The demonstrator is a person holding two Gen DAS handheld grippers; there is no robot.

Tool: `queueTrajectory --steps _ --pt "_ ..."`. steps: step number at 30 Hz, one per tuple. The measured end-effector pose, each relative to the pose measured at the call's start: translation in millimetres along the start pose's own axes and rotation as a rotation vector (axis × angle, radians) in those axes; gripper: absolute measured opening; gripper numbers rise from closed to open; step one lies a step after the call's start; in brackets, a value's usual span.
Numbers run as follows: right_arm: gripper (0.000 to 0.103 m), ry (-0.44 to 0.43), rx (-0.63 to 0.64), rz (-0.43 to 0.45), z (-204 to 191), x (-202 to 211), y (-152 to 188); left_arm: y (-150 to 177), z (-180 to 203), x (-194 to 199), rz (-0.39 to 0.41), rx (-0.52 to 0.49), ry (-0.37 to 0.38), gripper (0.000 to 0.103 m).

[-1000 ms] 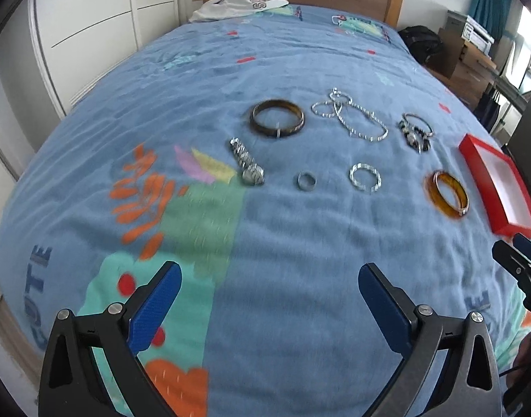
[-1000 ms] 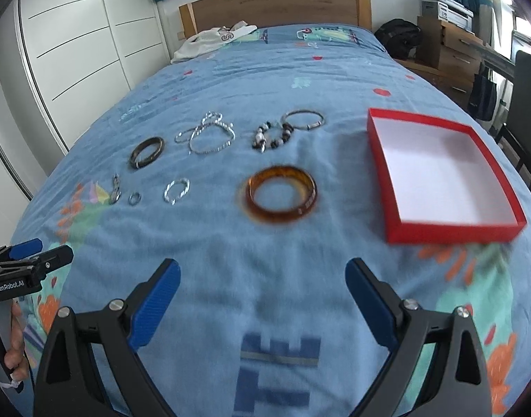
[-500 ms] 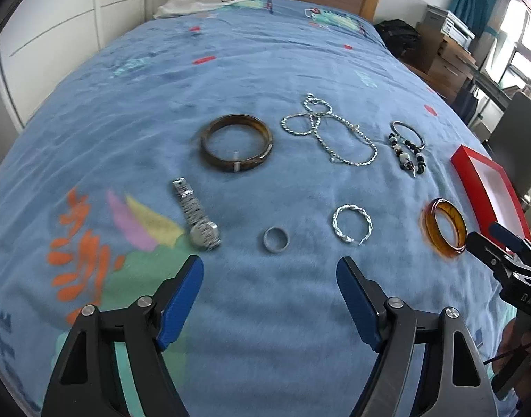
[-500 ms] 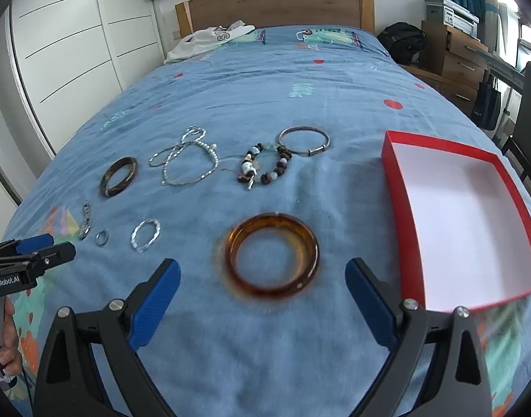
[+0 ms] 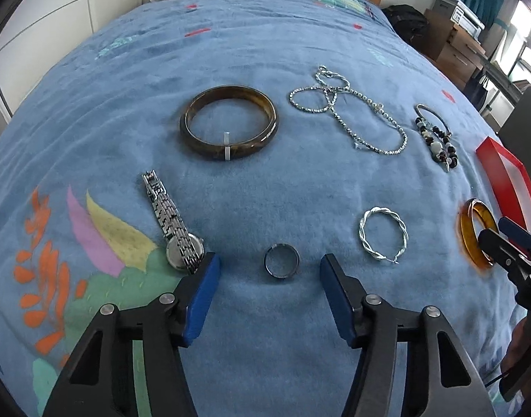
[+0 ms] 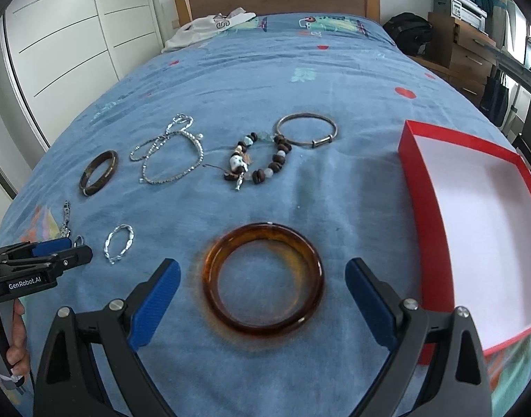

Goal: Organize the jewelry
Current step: 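Close the right tool on the amber bangle while the left tool grasps the silver ring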

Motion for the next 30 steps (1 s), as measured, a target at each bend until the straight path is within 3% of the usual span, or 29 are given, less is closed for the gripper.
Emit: queueTrajectory --steps 12,18,21,25,30 --pt "0.095 -0.031 -0.007 -0.029 -0.6 -14.9 -0.3 7.1 0.4 1.3 0.017 -0.022 -0.027 0.042" --pt "0.095 -0.019 0.006 -0.056 -3.4 -22.1 2.7 7.3 3.6 0.0 0.02 -0.037 -0.038 0.031" --pt "0.094 -0.011 0.012 -0.061 -5.2 -23.5 4.5 7.6 8.4 -0.2 0.02 -0.05 -0.041 0.021" --pt "0.077 0.001 0.014 -0.058 -3.0 -21.6 5.7 8.1 10.9 0.8 0.024 -0.048 -0.05 0.02" --pt "0.077 -0.01 0.015 -0.04 -1.9 -15.4 5.3 7.0 11.5 3.9 0.025 -0.033 -0.05 0.019"
Point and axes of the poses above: each gripper's, at about its wrist camera, not at the fingertips, and x roughly against the way its jaws point, z to its right, y to its underside, the point moved 5 cm from there along -x, roughly the way its jaws point, and after that the axes turned 7 degrees about x, right-handed, at the moved point
